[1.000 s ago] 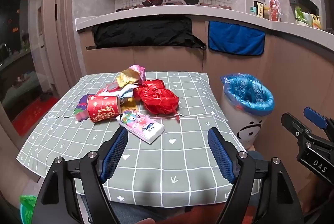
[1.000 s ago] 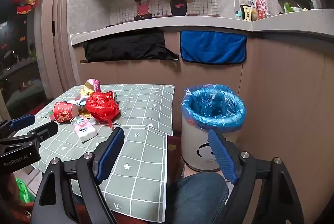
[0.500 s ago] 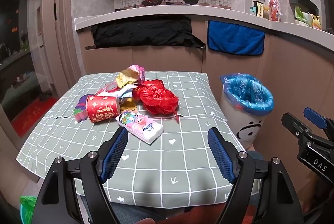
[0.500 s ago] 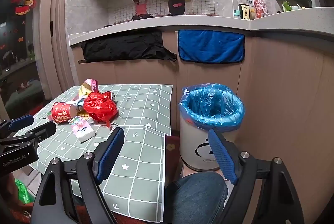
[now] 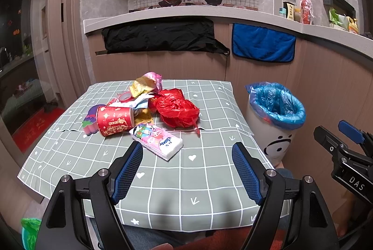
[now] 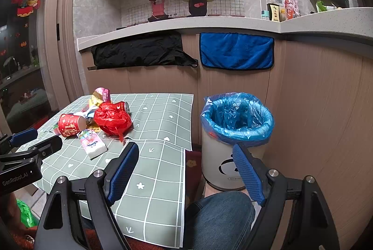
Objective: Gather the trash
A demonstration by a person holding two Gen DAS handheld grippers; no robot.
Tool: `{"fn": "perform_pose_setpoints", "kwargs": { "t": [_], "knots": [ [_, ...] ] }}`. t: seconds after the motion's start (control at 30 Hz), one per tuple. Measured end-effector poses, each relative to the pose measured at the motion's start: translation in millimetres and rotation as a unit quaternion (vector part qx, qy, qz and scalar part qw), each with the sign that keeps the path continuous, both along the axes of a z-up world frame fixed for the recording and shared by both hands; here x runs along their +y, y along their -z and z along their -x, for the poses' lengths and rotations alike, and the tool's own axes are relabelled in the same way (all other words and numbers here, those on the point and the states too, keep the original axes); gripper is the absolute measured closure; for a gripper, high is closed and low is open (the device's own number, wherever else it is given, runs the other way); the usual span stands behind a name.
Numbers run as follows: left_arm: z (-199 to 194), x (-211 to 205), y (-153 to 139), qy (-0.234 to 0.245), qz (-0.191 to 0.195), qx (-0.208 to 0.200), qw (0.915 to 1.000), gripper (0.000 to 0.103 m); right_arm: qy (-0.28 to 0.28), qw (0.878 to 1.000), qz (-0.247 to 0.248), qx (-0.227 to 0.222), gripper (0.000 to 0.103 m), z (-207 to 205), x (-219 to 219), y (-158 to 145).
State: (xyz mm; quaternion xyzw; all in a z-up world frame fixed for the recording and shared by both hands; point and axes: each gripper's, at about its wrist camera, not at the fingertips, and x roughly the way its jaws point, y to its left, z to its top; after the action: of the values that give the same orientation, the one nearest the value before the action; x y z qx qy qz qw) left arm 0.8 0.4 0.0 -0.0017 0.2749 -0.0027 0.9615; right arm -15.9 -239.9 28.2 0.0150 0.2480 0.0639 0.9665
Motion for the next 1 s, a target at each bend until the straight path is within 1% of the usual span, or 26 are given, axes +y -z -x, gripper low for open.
{"fn": "perform_pose_setpoints", "kwargs": {
  "t": [1.0],
  "knots": [
    [0.1, 0.4, 0.0, 0.0, 0.002, 0.0, 1.0, 0.025, 0.002, 1.0, 0.001, 0.002, 0.023, -1.0, 5.0, 1.2]
  ]
}}
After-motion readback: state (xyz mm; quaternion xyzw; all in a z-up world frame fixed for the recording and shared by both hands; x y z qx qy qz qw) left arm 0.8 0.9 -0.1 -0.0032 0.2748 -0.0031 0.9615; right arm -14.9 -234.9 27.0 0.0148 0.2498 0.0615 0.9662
